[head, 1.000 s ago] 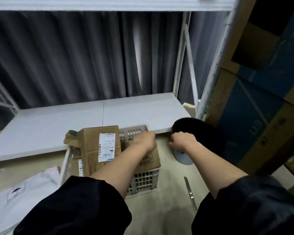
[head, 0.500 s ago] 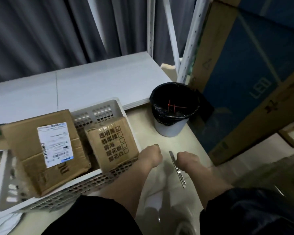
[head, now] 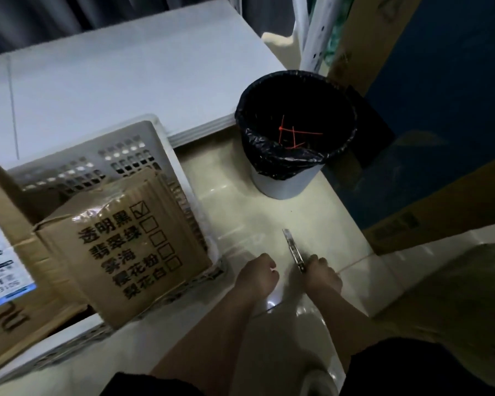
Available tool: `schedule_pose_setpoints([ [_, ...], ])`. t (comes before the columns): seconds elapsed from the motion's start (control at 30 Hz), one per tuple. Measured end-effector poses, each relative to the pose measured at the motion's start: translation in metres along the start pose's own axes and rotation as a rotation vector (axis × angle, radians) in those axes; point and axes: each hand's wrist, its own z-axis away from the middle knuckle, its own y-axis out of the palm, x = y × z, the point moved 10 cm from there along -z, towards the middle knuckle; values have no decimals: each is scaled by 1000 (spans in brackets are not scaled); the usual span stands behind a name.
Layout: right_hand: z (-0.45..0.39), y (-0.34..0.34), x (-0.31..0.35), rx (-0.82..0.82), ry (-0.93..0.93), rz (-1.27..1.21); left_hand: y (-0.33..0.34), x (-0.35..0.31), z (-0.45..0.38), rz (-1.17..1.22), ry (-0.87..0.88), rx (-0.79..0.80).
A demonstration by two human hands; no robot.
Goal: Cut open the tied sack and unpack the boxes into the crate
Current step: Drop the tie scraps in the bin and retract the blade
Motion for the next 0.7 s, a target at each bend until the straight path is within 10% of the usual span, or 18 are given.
schedule_pose_setpoints([
  [0.4,-24,28,-7,-76,39,-118,8,27,-25,-14,-61,34],
  [0.7,-18,65,22,475,157,-853,3,17,-5,-49,-105,104],
])
